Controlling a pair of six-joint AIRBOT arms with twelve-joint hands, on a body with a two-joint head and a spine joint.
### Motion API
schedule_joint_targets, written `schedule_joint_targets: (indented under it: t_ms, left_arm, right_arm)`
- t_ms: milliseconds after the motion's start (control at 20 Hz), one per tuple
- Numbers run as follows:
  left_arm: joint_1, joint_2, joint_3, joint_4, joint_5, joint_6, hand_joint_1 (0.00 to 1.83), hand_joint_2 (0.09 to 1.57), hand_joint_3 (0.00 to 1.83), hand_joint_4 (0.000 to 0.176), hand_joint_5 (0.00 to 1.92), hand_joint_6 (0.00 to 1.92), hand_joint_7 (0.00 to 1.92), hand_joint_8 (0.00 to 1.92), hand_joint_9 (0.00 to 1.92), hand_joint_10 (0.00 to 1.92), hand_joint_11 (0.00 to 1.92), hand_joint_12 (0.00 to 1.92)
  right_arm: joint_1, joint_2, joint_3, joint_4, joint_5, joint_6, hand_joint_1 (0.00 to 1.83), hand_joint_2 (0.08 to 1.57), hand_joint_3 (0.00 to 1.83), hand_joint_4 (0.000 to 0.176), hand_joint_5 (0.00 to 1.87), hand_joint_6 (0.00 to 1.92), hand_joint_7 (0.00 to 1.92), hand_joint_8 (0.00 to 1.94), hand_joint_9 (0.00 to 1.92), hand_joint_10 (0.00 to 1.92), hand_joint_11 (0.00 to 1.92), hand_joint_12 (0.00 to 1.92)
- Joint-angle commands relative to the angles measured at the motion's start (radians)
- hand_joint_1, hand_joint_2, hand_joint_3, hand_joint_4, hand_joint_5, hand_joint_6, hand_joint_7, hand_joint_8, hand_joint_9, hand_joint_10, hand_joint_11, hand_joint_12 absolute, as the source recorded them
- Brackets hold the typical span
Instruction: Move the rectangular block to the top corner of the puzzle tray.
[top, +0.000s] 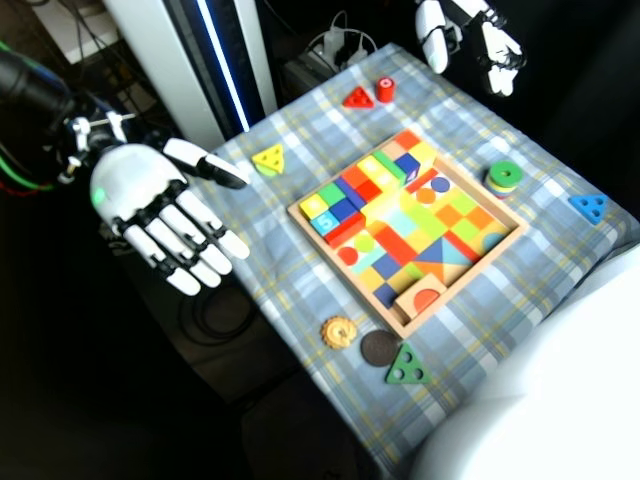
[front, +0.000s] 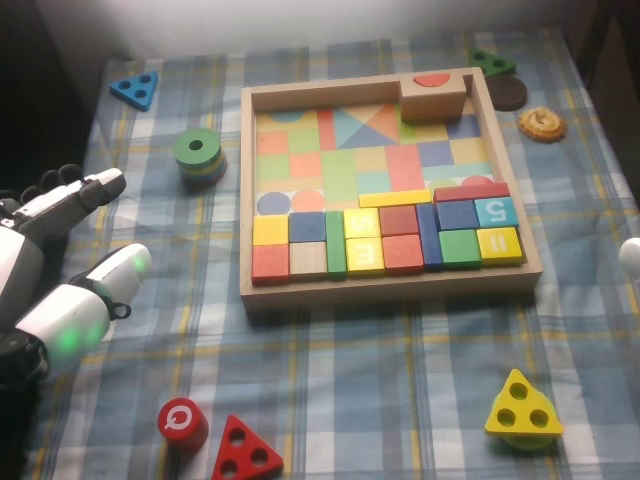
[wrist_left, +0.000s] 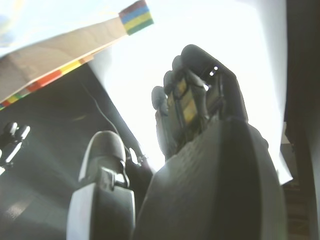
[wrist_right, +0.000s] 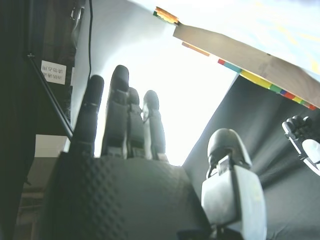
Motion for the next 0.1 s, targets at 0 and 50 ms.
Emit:
schedule_joint_targets:
  t_ms: [0, 50]
  left_arm:
    - [-0.001, -0.003, 0.006, 0.038, -0.108, -0.005, 0.41, 1.29, 0.00, 0.035, 0.43, 0.00, 0.39, 0.00, 0.37, 0.03, 0.00, 1.12]
    - [0.000, -0.005, 0.007, 0.038, -0.104, -0.005, 0.41, 1.29, 0.00, 0.018, 0.44, 0.00, 0.39, 0.00, 0.38, 0.03, 0.00, 1.12]
  right_arm:
    - [0.012, -0.002, 0.006, -0.034, 0.128, -0.003, 0.00, 1.21, 0.00, 0.000, 0.30, 0.00, 0.26, 0.00, 0.22, 0.00, 0.00, 0.90]
    - [0.012, -0.003, 0.008, -0.034, 0.128, -0.003, 0.00, 1.22, 0.00, 0.000, 0.31, 0.00, 0.28, 0.00, 0.22, 0.00, 0.00, 0.87]
